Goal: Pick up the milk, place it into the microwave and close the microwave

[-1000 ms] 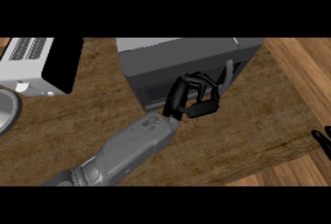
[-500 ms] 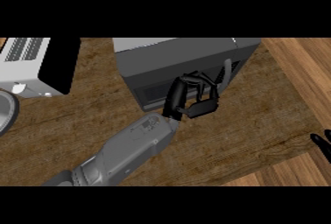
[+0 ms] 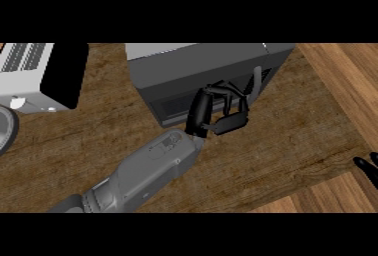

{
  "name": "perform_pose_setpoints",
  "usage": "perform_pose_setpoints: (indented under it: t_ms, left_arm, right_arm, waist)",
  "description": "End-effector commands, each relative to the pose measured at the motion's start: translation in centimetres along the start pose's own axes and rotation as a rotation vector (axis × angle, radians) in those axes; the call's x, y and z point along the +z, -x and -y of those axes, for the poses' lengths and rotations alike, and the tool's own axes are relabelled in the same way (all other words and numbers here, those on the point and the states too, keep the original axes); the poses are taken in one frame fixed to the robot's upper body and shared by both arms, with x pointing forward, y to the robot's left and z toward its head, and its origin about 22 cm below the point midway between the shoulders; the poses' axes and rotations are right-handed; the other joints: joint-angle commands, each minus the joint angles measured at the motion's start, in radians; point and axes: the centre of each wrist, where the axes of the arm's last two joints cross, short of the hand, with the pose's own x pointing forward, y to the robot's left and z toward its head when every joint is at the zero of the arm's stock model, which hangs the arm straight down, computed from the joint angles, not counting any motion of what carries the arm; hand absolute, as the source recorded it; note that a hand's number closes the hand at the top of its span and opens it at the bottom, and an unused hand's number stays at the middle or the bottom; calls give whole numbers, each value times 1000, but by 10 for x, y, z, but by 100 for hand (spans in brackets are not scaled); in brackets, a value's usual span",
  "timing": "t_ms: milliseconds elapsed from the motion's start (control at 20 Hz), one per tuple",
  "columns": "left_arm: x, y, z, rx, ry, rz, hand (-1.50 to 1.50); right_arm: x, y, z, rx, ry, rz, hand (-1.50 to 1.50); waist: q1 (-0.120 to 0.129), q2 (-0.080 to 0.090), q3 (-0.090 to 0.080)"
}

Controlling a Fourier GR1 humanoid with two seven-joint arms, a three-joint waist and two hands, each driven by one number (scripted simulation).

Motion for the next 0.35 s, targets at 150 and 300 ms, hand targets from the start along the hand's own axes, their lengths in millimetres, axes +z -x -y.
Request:
perform_pose_setpoints:
  t_ms: [150,300]
  left_arm:
    - [-21,0,-15,-35,-98,-18,150]
    - [-17,4,-16,-24,-107,-17,150]
  right_arm:
    - [-3,-4,-2,-9,-25,9,-150]
    - [-5,-6,-3,-9,-42,-11,-150]
  waist:
    - [-18,18,1]
    - [-17,22,-2]
